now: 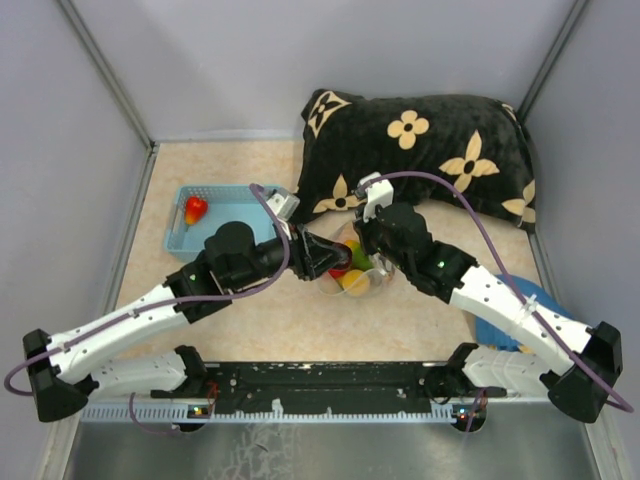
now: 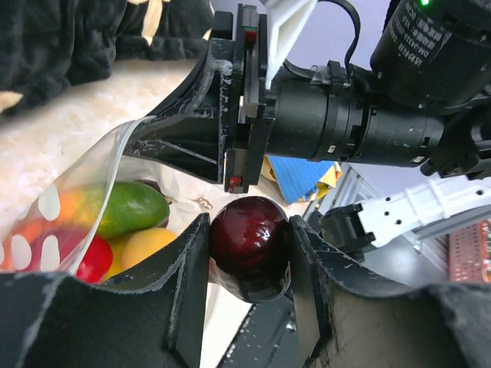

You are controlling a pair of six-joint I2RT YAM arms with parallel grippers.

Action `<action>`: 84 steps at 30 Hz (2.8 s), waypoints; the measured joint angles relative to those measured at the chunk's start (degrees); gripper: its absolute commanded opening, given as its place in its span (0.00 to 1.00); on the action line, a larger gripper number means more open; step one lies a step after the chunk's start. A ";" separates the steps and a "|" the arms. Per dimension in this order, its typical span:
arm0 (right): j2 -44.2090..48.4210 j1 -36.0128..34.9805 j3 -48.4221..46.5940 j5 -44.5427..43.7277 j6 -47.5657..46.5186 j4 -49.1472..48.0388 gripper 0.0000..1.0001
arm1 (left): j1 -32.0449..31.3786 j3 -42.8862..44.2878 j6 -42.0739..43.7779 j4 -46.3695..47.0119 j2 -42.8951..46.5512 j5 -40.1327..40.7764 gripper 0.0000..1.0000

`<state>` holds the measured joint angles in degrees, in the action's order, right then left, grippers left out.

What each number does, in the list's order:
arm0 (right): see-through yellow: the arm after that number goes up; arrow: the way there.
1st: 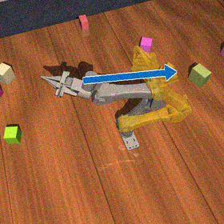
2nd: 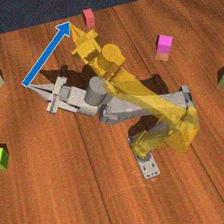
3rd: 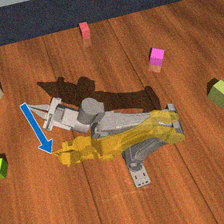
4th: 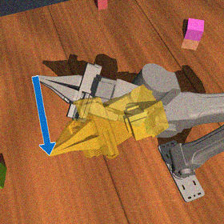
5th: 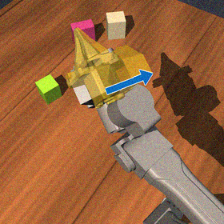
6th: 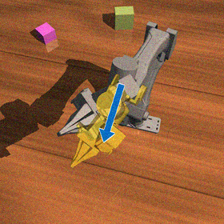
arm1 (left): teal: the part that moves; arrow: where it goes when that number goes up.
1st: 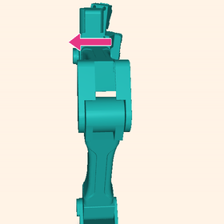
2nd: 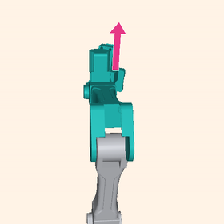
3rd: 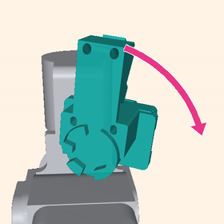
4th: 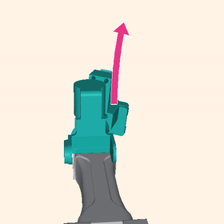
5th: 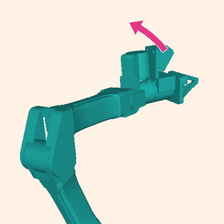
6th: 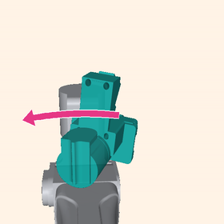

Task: Place the food in the zip-top bag and seal the zipper
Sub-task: Place the fake fruit in the zipper food storage bag, then pick up the fake fruit from the bin.

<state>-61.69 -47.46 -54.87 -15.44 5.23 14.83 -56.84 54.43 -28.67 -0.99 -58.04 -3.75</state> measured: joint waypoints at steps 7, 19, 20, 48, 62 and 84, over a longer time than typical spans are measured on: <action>0.00 0.00 0.00 0.63 0.59 0.00 0.00 | -4.20 -3.34 6.73 7.72 -4.02 8.17 0.37; 0.13 0.00 0.00 2.03 1.46 -0.09 0.00 | -4.79 -11.47 17.27 22.18 -9.79 15.17 0.39; 0.13 0.00 0.00 2.10 1.46 -0.11 0.00 | -4.83 -11.63 17.79 23.30 -10.62 15.32 0.41; 0.81 0.00 0.00 2.34 2.03 -0.26 0.00 | -4.96 -8.31 18.78 18.08 -7.43 22.29 0.88; 1.62 0.00 0.15 1.51 2.01 -0.42 0.00 | -2.99 1.60 13.57 -2.67 -0.44 21.77 0.95; 1.84 0.00 0.15 1.27 0.87 -0.26 0.00 | 34.80 16.85 16.65 -30.77 -19.93 21.07 0.96</action>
<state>-59.86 -47.46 -54.72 -14.17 6.11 14.57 -22.04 71.29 -12.01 -31.77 -77.97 17.32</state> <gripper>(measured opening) 0.005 0.963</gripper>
